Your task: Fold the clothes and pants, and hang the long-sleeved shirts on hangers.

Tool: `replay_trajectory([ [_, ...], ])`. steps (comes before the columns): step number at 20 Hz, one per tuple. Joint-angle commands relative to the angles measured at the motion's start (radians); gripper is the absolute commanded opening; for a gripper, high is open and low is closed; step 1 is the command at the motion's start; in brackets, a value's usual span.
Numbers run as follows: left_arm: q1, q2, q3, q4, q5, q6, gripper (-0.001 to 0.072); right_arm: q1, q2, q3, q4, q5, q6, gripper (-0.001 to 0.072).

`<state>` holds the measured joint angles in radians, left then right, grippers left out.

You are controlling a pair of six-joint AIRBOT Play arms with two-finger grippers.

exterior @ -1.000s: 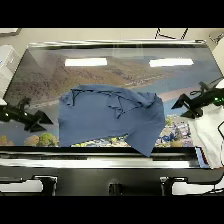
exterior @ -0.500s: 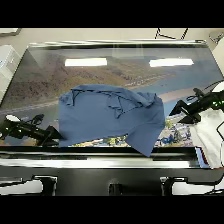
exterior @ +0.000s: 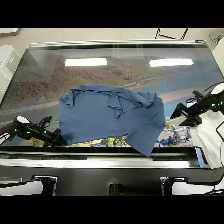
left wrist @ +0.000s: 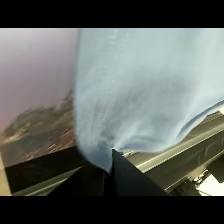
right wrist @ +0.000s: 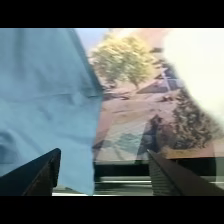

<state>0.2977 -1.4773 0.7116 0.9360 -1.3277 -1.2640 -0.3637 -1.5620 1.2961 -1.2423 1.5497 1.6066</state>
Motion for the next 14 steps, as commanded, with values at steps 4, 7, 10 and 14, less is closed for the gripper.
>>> replay_trajectory([
  [4,-0.005,0.03,-0.003,-0.002,0.032,0.001,0.0018,0.001,-0.025,-0.191,0.12,-0.238,-0.061,0.0574],
  [7,-0.006,0.074,-0.003,-0.002,0.039,0.0,0.0018,0.001,-0.092,-0.201,0.247,-0.256,-0.11,0.0564],
  [10,-0.006,0.114,-0.003,-0.002,0.039,0.0,0.0018,0.001,-0.124,-0.201,0.32,-0.301,-0.127,0.0529],
  [14,-0.006,0.142,0.009,-0.003,0.039,0.0,0.0018,0.002,-0.122,-0.2,0.412,-0.291,-0.129,0.0058],
])
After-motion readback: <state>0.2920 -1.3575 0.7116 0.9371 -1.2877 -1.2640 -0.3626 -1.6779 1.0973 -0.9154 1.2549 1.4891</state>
